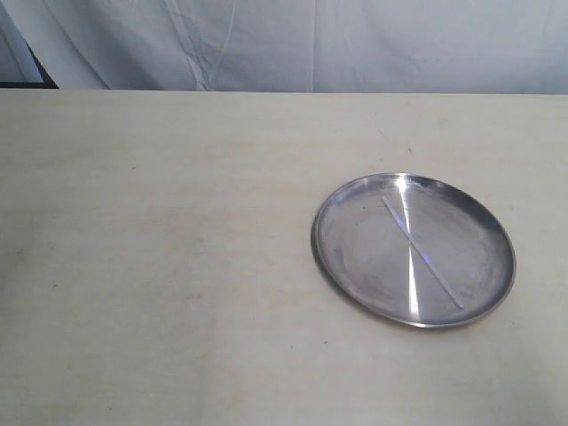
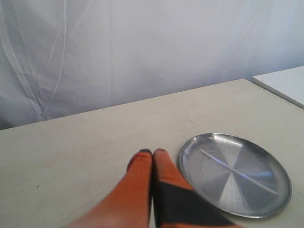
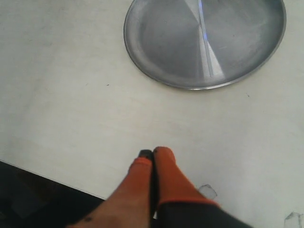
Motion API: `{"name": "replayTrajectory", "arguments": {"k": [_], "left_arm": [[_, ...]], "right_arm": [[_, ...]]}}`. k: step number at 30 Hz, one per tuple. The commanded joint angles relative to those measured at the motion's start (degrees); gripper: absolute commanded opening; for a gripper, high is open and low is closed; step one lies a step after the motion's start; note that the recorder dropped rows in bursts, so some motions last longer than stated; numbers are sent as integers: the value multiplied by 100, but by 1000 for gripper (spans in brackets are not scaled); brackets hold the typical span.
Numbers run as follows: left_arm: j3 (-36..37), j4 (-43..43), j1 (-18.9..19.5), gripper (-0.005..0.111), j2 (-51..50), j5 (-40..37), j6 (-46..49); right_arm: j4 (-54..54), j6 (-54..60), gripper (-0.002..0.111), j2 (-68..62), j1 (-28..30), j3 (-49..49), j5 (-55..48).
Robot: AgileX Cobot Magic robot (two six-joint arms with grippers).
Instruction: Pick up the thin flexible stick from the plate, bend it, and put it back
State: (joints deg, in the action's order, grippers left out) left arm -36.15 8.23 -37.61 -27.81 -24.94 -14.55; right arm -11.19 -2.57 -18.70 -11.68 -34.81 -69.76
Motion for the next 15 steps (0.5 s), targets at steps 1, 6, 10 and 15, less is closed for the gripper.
{"name": "replayTrajectory", "arguments": {"k": [1, 6, 10, 15], "left_arm": [[20, -72, -24, 0, 45, 51, -32], [20, -400, -24, 0, 45, 51, -25], [197, -1237, 104, 0, 45, 106, -25], [1017, -2223, 1145, 0, 253, 305, 25]], "right_arm": [[6, 5, 0, 16, 25, -24, -20], [6, 5, 0, 16, 25, -24, -20], [-6, 5, 0, 16, 25, -24, -20], [-30, 5, 0, 16, 25, -24, -20]]}}
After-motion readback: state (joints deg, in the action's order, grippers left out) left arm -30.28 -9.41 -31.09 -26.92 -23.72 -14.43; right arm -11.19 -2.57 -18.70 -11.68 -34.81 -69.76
